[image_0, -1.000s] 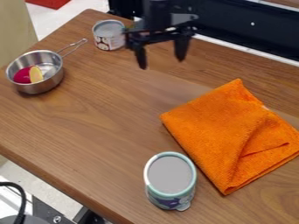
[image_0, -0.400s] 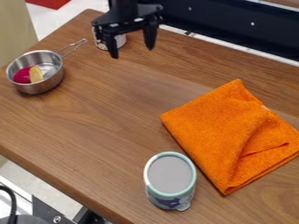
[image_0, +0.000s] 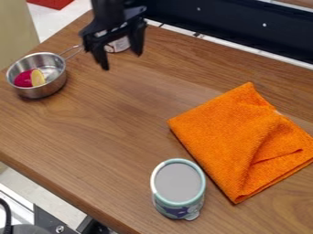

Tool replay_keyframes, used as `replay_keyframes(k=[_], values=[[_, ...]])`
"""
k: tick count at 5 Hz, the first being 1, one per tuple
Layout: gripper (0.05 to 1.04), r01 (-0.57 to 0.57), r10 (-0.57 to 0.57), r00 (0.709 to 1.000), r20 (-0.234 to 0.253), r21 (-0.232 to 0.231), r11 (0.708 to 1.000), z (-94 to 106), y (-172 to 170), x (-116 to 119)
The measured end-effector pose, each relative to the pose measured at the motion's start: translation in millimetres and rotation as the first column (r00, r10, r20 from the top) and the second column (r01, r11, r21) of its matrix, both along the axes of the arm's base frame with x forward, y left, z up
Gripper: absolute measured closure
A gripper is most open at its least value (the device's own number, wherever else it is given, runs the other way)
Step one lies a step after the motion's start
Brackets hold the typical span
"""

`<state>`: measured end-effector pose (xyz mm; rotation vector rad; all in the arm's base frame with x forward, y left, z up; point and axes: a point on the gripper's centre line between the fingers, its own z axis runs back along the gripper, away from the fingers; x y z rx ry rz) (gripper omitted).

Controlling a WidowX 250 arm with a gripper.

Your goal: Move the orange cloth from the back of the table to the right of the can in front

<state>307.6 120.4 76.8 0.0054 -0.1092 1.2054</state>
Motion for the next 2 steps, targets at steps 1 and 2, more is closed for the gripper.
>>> replay_keyframes(k=[1, 2], values=[[0.086, -0.091, 0.091, 0.996, 0.016, -0.001, 0.996, 4.3, 14.0, -16.0], [0.086, -0.108, 0.109, 0.993, 0.043, -0.035, 0.994, 3.5, 28.3, -31.0]])
